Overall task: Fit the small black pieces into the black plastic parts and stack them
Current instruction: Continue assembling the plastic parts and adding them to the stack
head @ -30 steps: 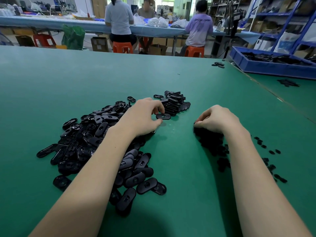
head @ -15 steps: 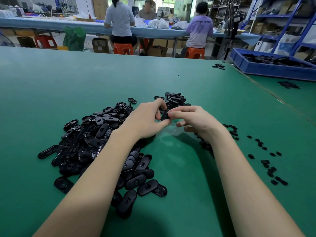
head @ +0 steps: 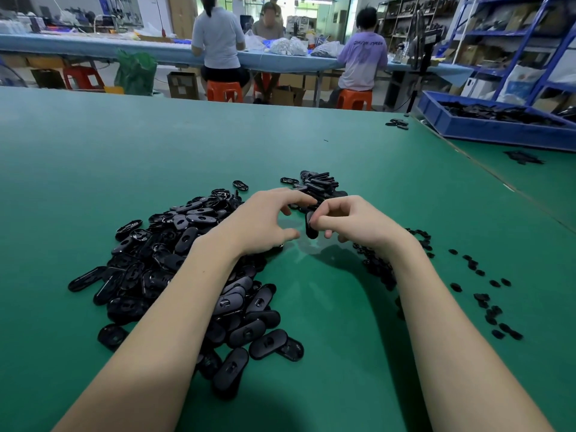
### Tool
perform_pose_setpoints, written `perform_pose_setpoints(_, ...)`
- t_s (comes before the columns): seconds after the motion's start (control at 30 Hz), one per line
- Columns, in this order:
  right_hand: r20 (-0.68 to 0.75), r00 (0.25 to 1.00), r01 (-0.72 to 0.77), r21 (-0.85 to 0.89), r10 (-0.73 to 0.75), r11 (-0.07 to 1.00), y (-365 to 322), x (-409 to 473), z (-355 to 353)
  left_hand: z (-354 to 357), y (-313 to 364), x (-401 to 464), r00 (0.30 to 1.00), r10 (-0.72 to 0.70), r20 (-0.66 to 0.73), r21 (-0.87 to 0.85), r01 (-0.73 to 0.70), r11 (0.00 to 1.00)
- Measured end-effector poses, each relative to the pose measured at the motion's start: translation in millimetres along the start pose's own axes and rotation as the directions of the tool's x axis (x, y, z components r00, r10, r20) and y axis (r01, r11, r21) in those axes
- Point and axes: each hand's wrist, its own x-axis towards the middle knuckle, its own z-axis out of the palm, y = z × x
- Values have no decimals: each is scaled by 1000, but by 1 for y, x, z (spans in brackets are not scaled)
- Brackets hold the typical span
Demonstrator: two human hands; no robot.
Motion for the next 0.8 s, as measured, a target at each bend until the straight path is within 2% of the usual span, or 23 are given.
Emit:
perform_pose_setpoints(0.1,20,1000,2,13,-2,1000,0,1,1,3,2,1,1000,0,-26,-45,-1,999)
perform_pose_setpoints(0.27,24,1000,1,57,-2,998,1,2,1,2,0,2,996,12,-93,11,-11,1000)
perform_pose_setpoints(0.5,-99,993,-42,235,67,971,4,2,1,2,1,-3,972,-29,-233,16,34,999)
perform_pose_setpoints(0.6,-161,984,-28,306,81,952,3,3,1,2,3,-3,970,-34,-240,37,44,998)
perform_pose_setpoints(0.8,-194,978,-7,308,70,951,3,3,5,7,8,-5,966,-34,-255,122,67,990)
